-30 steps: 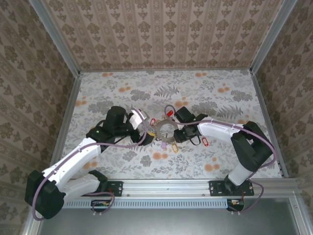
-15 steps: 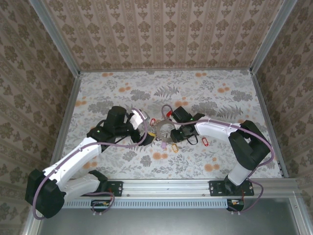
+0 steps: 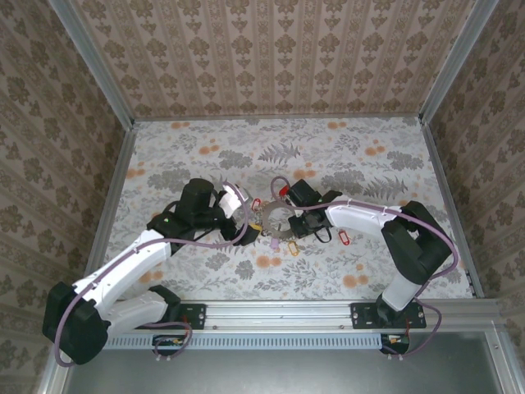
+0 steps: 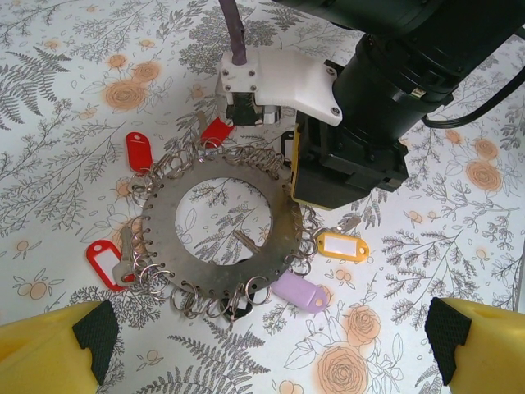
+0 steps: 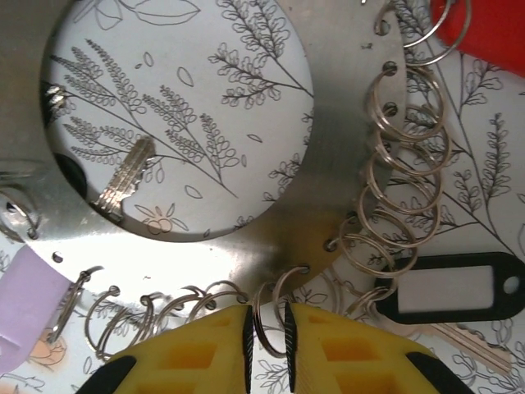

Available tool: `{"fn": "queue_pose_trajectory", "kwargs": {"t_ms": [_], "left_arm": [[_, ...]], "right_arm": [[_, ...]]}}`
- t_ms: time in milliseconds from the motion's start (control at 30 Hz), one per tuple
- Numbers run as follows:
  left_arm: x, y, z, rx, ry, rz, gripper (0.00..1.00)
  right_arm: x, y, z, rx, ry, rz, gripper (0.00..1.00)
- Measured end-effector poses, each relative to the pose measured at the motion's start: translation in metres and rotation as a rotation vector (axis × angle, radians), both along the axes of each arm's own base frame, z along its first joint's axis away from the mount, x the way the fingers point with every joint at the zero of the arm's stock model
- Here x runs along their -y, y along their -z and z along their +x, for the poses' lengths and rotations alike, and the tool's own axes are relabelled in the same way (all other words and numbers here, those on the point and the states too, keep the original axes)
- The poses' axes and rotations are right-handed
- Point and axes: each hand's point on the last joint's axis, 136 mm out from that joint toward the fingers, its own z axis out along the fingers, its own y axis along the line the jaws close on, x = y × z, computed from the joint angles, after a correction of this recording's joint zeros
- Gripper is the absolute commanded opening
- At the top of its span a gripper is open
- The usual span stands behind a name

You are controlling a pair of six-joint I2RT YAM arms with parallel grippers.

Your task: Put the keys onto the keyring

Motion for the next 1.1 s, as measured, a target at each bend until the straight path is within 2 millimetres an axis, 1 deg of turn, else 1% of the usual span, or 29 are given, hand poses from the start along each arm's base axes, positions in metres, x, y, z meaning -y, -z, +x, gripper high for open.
{"fn": "queue_pose_trajectory", "kwargs": {"t_ms": [100, 267, 400, 600, 900, 1033, 1100], "left_arm": [[0.0001, 0.0002, -0.0001, -0.001, 0.0, 0.0, 1.0], [0.0011, 0.0007, -0.001, -0.002, 0.005, 0.001, 1.0], [0.0015, 0.0025, -0.0007, -0.006, 0.005, 0.005, 1.0], [0.0017, 0.0027, -0.0008, -0.007, 0.006, 0.005, 1.0], [0.0017, 0.0027, -0.0008, -0.007, 0.006, 0.005, 1.0], [0.0026, 0.0027, -0.002, -0.007, 0.01, 0.005, 1.0], [0.0029, 0.0027, -0.0023, -0.007, 0.011, 0.005, 1.0]], "right_arm": [[0.0017, 0.0007, 0.0009, 0.004, 0.004, -0.01, 0.21], [0.0034, 0.0021, 0.0018, 0.007, 0.008, -0.021, 0.17], [0.0034, 0.0022, 0.0018, 0.007, 0.01, -0.02, 0.17], [0.0032, 0.0026, 0.0012, 0.003, 0.017, -0.016, 0.18], [-0.0011, 0.0049, -0.0033, -0.012, 0.011, 0.002, 0.25], [-0.003, 0.0064, -0.0018, -0.009, 0.012, 0.009, 0.25], [-0.0032, 0.0076, -0.0016, -0.01, 0.012, 0.009, 0.22]]}}
